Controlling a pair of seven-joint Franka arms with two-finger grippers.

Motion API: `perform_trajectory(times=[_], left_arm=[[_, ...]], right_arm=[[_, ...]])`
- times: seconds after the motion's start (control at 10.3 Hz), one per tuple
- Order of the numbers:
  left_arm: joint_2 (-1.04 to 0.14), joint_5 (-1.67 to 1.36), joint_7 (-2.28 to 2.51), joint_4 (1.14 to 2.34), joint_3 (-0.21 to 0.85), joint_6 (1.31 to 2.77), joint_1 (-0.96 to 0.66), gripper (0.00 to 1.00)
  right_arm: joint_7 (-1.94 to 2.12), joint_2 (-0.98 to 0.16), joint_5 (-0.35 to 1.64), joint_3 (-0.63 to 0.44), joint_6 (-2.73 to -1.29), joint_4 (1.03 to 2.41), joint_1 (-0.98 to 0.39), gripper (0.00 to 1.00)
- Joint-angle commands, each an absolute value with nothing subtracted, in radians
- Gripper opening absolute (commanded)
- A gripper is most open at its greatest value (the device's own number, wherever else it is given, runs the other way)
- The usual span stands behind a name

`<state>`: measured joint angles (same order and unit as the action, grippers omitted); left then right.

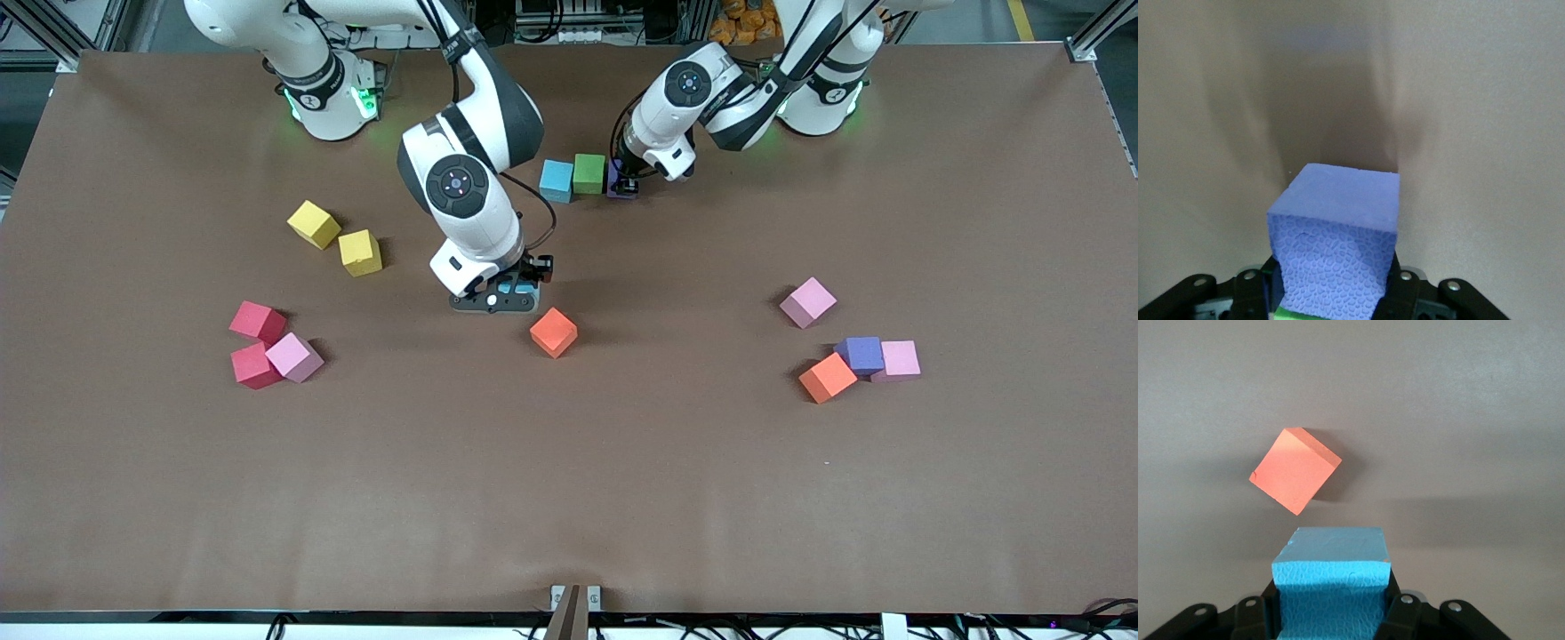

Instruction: Form number 2 with 11 blocks

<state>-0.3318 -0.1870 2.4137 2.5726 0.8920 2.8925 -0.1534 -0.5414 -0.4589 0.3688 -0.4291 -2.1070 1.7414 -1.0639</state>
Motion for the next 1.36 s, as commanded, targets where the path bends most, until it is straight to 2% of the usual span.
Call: perform_trajectory(times=[0.0,0.1,0.19,0.39,0.87,1.26], left_arm=[[-0.345,-0.204,2.387,2.557,0.888,2.904,-0.164,0.44],[-0.350,-0.204,2.387,2.557,0.888,2.904,-0.164,0.47],[-0.359,-0.204,2.385,2.557,0.888,2.904,-0.166,0.62],[-0.359,-0.203,2.384,2.557,0.888,2.902,-0.181,1.00],[-0.359,-0.201,2.368,2.557,0.888,2.901,-0.192,1.00],[-0.353,-0.199,2.312,2.557,0.888,2.898,-0.190,1.00]], right_arm=[[-0.554,-0.451,0.382,-0.439,-2.118,1.763,-1.071,0.16],[-0.552,-0.451,0.382,-0.439,-2.120,1.764,-1.071,0.16],[-0.552,-0.451,0.382,-0.439,-2.120,1.764,-1.071,0.16],[-0.554,-0.451,0.382,-0.439,-2.123,1.766,-1.071,0.16],[-0.580,-0.451,0.428,-0.439,-2.141,1.767,-1.078,0.16],[-0.691,-0.474,0.430,-0.437,-2.178,1.767,-1.135,0.15]])
